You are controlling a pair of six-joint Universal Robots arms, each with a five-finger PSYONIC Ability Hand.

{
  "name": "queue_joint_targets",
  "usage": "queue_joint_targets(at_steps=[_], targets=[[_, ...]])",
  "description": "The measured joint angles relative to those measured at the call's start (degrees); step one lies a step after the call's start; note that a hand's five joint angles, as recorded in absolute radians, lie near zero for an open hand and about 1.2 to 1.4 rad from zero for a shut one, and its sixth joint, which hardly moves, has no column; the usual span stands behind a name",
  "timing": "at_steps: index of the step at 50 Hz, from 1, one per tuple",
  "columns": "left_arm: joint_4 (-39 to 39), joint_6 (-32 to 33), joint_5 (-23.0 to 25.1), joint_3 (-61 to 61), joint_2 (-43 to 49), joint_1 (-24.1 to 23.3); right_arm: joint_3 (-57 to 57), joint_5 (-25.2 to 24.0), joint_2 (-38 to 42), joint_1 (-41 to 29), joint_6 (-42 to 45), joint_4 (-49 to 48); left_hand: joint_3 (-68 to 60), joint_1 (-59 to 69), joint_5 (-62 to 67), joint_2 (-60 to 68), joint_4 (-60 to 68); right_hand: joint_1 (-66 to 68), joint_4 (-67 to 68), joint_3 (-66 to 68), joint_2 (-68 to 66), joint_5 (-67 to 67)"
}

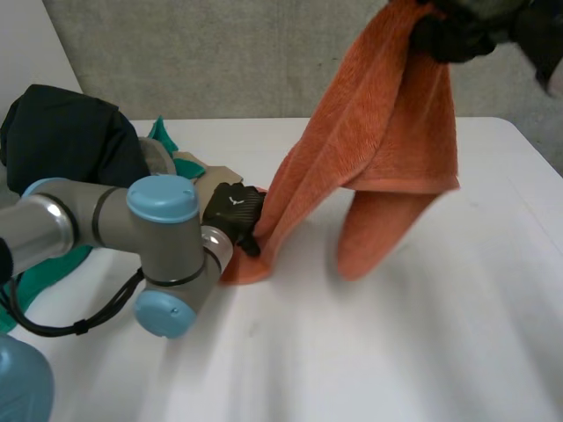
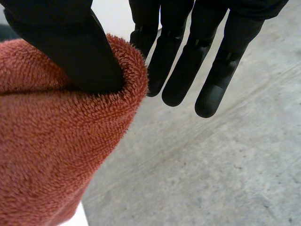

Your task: Fold the laundry.

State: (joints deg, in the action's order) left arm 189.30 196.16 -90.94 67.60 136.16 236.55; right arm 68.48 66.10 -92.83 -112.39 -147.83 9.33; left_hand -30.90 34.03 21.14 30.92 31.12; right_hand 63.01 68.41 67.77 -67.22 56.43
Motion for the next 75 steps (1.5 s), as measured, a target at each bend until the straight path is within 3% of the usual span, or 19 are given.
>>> queue_joint_targets(at_steps=[2,3,4,6,11,16,21,26,32,41,47,51,58,64,68,70,72,73,75], targets=[[-0.44,1.06,-1.81,-2.56,1.35,-0.54,-0.28,-0.53,-1.65,1.07,-2.32,0.02,-18.65,17.55,17.02,18.81,17.57,0.00,0.01,0.00,0.00,0.00],[-0.40,1.47,-2.37,-2.91,1.24,-0.35,-0.18,-0.71,-1.81,1.59,-2.61,0.02,-18.65,17.55,17.02,18.81,17.57,0.00,0.01,0.00,0.00,0.00],[-0.26,2.22,-3.39,-3.39,0.77,0.10,-0.02,-0.92,-1.86,2.22,-2.79,0.00,-30.19,29.42,29.41,30.47,30.45,0.00,0.01,0.00,0.00,0.00],[0.21,3.77,-5.35,-3.94,-0.70,1.26,0.74,-1.57,-1.42,4.24,-2.73,-0.02,-36.07,30.83,34.16,36.34,36.49,0.00,0.03,0.00,0.00,0.00],[2.54,6.50,-7.50,-4.40,-5.05,3.80,2.30,-2.17,1.51,8.13,-0.48,-0.12,-37.04,30.83,34.26,37.03,37.39,0.00,0.04,0.00,0.00,0.00],[10.21,9.47,-3.26,-5.36,-13.20,7.24,1.10,1.03,11.58,11.01,5.39,-1.88,-37.75,30.83,34.26,37.35,37.53,0.00,0.09,0.23,0.00,0.00],[15.37,9.89,1.61,-7.05,-17.95,8.39,-2.70,7.44,19.55,9.19,5.73,-10.54,-37.76,30.83,34.26,37.51,37.53,0.00,0.20,0.26,0.00,0.00],[16.17,9.86,1.27,-6.01,-20.33,8.50,-2.30,11.06,22.00,7.43,3.13,-21.59,-37.76,30.83,34.26,37.51,37.54,0.00,0.20,0.26,0.00,0.00],[13.91,9.76,-1.54,3.60,-22.15,8.01,4.79,10.19,20.90,6.80,1.13,-27.15,-37.76,30.83,34.26,37.51,37.54,0.00,0.20,0.26,0.00,0.36],[13.02,11.21,-1.84,19.64,-19.43,6.59,16.33,5.77,22.30,7.79,6.50,-19.08,-37.75,30.83,34.26,37.63,37.56,0.00,0.21,0.26,0.00,0.34],[9.37,12.80,-3.30,27.12,-20.75,5.51,20.06,7.90,22.62,8.27,11.81,-11.85,-37.75,30.83,34.26,37.63,37.56,0.00,0.20,0.26,0.00,0.38],[4.98,11.99,-4.09,30.79,-28.61,4.39,20.86,9.86,18.78,7.81,12.05,-8.52,-37.76,30.83,34.26,37.63,37.56,0.00,0.21,0.26,0.00,0.34],[-2.60,9.63,-3.21,29.14,-35.32,4.15,19.29,11.35,14.87,7.25,10.34,-5.35,-37.75,30.83,34.26,37.63,37.57,0.00,0.21,0.26,0.00,0.38],[-8.76,9.15,-3.11,21.10,-27.76,6.06,13.85,12.98,21.46,5.47,10.29,-4.35,-37.75,30.83,34.26,37.63,37.57,0.00,0.21,0.26,0.00,0.38],[-13.01,9.21,-3.60,10.61,-17.08,7.95,6.21,16.07,31.14,3.21,10.75,-5.50,-37.14,30.50,33.96,36.78,36.95,0.00,0.21,0.26,0.00,0.38],[-14.36,9.26,-3.78,4.29,-11.21,8.66,1.59,18.00,36.63,1.97,10.89,-7.53,-25.37,22.35,26.01,25.29,26.02,0.00,0.21,0.26,0.00,0.38],[-14.89,9.37,-3.86,0.32,-7.87,8.94,-1.17,19.19,39.76,1.24,10.92,-9.38,-8.23,0.86,7.68,7.85,7.46,-6.02,-7.48,-8.25,8.29,-6.51],[-15.28,9.53,-3.92,-2.57,-5.69,9.09,-3.02,20.22,41.87,0.70,10.88,-11.01,3.43,-12.54,-4.20,-4.97,-4.45,-19.52,-20.69,-20.52,22.24,-20.12],[-15.95,9.81,-4.01,-5.42,-3.85,9.15,-4.65,21.50,43.79,0.15,10.75,-13.17,10.41,-18.94,-10.87,-10.73,-11.51,-34.59,-35.47,-35.18,37.34,-35.63]])
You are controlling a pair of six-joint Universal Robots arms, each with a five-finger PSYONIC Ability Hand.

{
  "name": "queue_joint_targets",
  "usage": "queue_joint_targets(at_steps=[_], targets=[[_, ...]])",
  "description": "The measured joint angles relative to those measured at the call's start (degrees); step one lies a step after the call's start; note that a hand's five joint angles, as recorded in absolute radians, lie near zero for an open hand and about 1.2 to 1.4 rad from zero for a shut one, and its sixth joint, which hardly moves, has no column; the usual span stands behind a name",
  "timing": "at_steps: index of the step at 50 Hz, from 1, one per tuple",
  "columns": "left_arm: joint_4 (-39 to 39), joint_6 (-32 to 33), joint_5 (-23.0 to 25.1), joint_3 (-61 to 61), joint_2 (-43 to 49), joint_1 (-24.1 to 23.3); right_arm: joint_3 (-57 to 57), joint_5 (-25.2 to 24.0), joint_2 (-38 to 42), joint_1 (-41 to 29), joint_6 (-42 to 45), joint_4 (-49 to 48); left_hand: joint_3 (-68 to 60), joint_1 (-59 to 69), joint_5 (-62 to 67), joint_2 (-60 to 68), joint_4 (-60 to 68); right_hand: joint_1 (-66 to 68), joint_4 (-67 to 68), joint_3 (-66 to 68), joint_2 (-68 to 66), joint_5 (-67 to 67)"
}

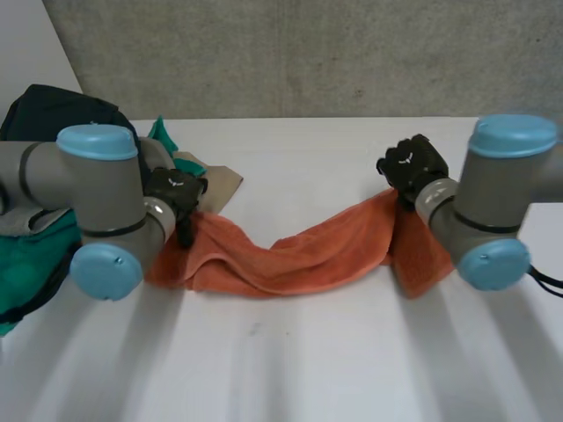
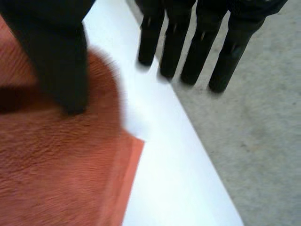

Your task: Fold the laundry.

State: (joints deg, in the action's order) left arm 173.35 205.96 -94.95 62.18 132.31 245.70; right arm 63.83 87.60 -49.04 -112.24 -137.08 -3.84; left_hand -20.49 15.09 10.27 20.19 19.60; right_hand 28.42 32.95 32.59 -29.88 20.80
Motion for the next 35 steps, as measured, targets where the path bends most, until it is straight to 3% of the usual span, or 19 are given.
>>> queue_joint_targets(at_steps=[1,2,4,10,15,19,27,35], targets=[[-0.49,0.18,-0.07,-1.21,0.49,-0.04,-0.47,0.66,0.62,-0.23,-0.12,-1.07,0.00,0.00,0.00,0.00,0.00,-8.72,-9.56,-10.30,9.10,-9.32],[-0.87,0.31,-0.14,-1.81,0.60,-0.08,-0.74,1.36,1.05,-0.43,-0.29,-2.22,8.05,-4.14,-7.37,-7.69,-7.65,-12.27,-14.23,-14.52,12.88,-13.34],[-1.88,0.63,-0.29,-1.83,-0.59,-0.29,-0.25,2.99,0.94,-0.74,-0.90,-4.57,8.67,-4.14,-7.50,-8.48,-8.13,-15.93,-20.37,-20.21,17.84,-18.14],[-1.09,0.98,0.38,7.13,-9.32,-1.04,5.38,4.86,-4.53,-0.34,-3.00,-6.82,8.67,-4.14,-7.50,-8.50,-8.13,-15.93,-21.27,-20.91,18.13,-18.15],[5.72,1.03,4.01,21.40,-18.51,-2.20,12.53,3.45,-12.31,1.20,-4.54,-4.61,7.33,-2.07,-6.80,-7.08,-6.68,-15.93,-21.27,-20.91,18.13,-18.15],[11.33,0.86,7.35,28.12,-20.83,-2.97,16.39,1.38,-16.50,2.72,-5.27,0.07,-1.08,7.57,1.63,1.64,2.22,-15.93,-21.27,-20.91,18.13,-18.15],[14.20,-0.63,10.71,27.31,-15.47,-2.89,19.92,-2.96,-19.42,5.32,-8.77,10.30,-10.37,16.40,10.81,10.60,11.48,-15.93,-21.27,-20.91,18.13,-18.15],[12.78,-2.48,12.73,20.84,-8.35,-2.45,22.90,-6.28,-20.39,7.30,-11.39,11.01,-25.44,31.03,25.55,25.93,26.49,-15.93,-21.27,-20.91,18.13,-18.15]])
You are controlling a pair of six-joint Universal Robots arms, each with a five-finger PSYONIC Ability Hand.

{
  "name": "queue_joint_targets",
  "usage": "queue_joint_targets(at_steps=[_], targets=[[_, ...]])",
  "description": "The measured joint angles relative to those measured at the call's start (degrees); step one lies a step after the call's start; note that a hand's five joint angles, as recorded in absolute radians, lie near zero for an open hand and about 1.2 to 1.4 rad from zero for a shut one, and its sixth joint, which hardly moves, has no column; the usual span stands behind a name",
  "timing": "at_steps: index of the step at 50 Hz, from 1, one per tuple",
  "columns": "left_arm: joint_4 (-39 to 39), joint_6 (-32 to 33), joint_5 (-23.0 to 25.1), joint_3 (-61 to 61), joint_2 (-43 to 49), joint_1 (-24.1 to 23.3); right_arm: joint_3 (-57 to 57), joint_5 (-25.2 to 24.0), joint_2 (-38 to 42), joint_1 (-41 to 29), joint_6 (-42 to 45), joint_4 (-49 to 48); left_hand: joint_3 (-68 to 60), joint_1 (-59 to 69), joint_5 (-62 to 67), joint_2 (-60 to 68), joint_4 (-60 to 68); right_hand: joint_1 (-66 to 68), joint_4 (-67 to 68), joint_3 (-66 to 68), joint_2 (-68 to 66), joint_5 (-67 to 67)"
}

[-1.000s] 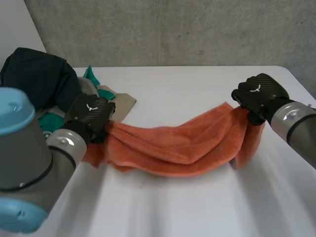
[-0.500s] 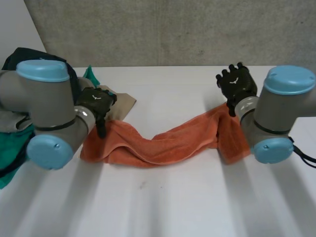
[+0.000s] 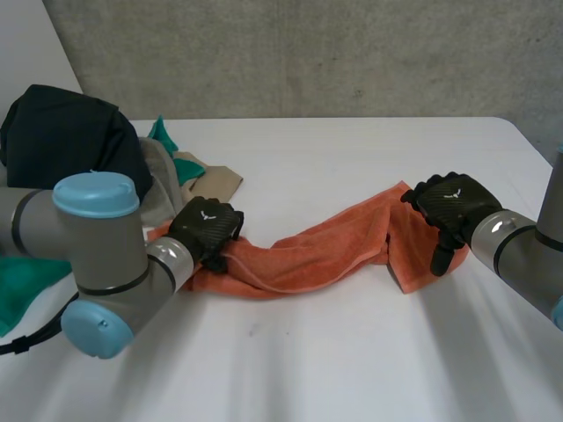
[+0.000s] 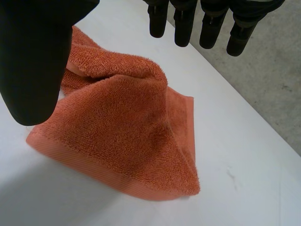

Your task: Fold the laundry.

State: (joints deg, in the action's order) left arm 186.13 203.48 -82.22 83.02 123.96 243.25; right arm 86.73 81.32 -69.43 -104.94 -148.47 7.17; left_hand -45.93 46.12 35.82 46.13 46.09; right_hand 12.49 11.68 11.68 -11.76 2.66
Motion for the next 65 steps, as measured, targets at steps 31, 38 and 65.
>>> queue_joint_targets(at_steps=[31,38,65], targets=[[-11.04,1.12,-5.35,2.19,-22.95,-3.17,-0.41,1.67,2.59,-7.81,-11.26,-0.48,-22.10,16.69,19.84,22.03,22.56,0.21,1.95,2.10,-1.84,1.36],[-19.80,-3.42,-5.67,-2.50,-24.25,-3.07,-0.62,2.95,8.23,-12.53,-17.95,-8.68,-22.10,17.49,19.84,22.03,22.56,8.38,9.27,9.46,-9.07,8.69],[-22.32,-2.04,-2.30,-4.14,-15.70,3.89,-13.34,-1.64,3.53,0.83,2.60,4.01,-22.11,17.51,19.84,22.04,22.58,49.98,56.75,55.88,-55.27,52.62]])
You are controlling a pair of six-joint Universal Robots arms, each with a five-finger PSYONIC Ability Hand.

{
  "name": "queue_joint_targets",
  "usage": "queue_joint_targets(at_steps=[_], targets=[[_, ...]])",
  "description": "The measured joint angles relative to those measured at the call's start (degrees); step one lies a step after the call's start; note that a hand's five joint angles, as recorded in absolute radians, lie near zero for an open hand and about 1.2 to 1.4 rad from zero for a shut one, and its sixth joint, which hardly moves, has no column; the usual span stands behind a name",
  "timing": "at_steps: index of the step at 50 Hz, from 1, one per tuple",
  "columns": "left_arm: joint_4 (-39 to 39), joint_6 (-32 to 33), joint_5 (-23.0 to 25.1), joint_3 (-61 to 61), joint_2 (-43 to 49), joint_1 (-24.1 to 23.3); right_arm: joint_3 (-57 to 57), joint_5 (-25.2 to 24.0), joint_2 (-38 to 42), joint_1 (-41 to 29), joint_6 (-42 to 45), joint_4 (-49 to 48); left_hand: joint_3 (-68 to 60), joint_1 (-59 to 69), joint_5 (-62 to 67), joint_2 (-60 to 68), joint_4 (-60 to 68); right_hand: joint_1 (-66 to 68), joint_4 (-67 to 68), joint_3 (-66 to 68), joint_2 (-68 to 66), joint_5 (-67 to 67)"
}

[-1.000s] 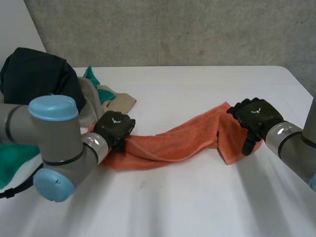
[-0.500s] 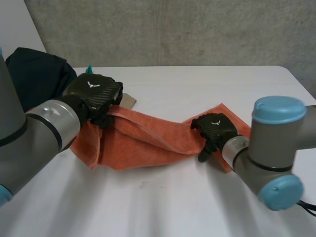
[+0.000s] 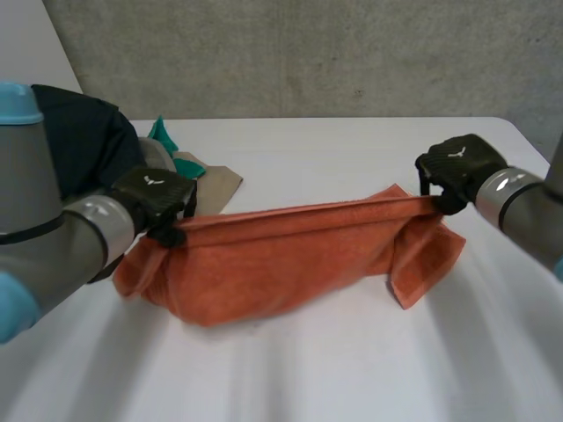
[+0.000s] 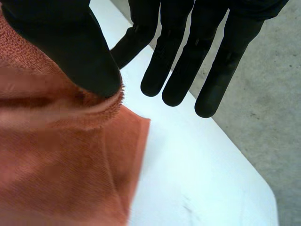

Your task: Fold the laundry.

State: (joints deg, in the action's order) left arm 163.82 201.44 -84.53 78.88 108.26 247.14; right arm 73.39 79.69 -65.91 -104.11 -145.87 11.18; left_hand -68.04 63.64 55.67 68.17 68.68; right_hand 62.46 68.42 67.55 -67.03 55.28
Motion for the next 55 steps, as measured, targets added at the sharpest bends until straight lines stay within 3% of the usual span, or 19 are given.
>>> queue_joint_targets(at_steps=[6,8,15,20,26,32,41,45,49,53,55], targets=[[8.28,-2.56,5.50,-12.18,5.69,-2.48,-10.88,0.13,5.61,-1.28,0.58,-2.04,-0.03,0.00,1.72,0.15,0.01,1.62,0.08,0.40,0.00,0.00],[11.21,-2.94,5.40,-15.17,6.42,-3.06,-13.63,1.01,6.71,-1.69,-0.09,-4.93,-0.09,0.00,1.72,0.23,0.02,1.62,0.11,0.44,0.00,0.00],[33.22,-2.47,1.71,-30.83,8.37,-3.86,-25.80,6.86,6.97,-2.24,-4.00,-28.26,-0.18,0.00,1.72,0.32,0.02,1.62,0.17,0.44,0.00,0.00],[38.34,-2.41,1.34,-33.38,7.34,-2.67,-26.39,5.78,2.85,-1.56,-4.68,-36.61,-0.18,0.00,1.72,0.32,0.02,1.62,0.18,0.44,0.00,0.00],[35.63,-3.49,0.97,-25.89,3.70,-1.66,-20.33,1.71,-1.62,-0.73,-4.68,-35.52,-0.18,0.00,1.72,0.32,0.02,1.62,0.18,0.44,0.00,0.00],[34.84,-4.15,0.98,-8.71,0.06,-1.25,-8.49,-2.02,-4.12,-0.16,-4.18,-28.03,0.46,0.00,1.53,-0.66,-1.26,1.62,0.18,0.44,0.00,0.00],[43.87,-2.56,2.76,13.46,4.37,0.47,10.56,-9.13,-2.47,-0.23,-0.23,-20.96,3.38,-0.11,-0.51,-3.49,-4.06,1.62,0.19,0.45,0.00,0.00],[48.63,0.40,3.22,17.56,9.39,1.81,14.21,-9.70,0.62,-0.40,2.55,-20.56,7.57,-1.58,-4.72,-7.66,-7.96,1.62,0.19,0.45,0.00,0.00],[51.07,5.10,3.41,19.36,13.76,3.51,15.28,-8.40,3.17,-0.49,4.10,-19.59,14.69,-11.58,-12.41,-15.45,-15.50,1.62,0.19,0.45,0.00,0.00],[50.73,9.81,3.41,20.02,15.16,4.96,15.22,-6.74,4.23,-0.50,3.96,-18.35,32.43,-29.24,-30.67,-32.73,-33.53,1.62,0.19,0.45,0.00,0.00],[50.12,11.12,3.38,20.26,14.73,5.35,15.15,-6.27,4.11,-0.49,3.47,-18.01,34.10,-29.76,-32.29,-34.15,-35.09,1.62,0.19,0.45,0.00,0.00]])
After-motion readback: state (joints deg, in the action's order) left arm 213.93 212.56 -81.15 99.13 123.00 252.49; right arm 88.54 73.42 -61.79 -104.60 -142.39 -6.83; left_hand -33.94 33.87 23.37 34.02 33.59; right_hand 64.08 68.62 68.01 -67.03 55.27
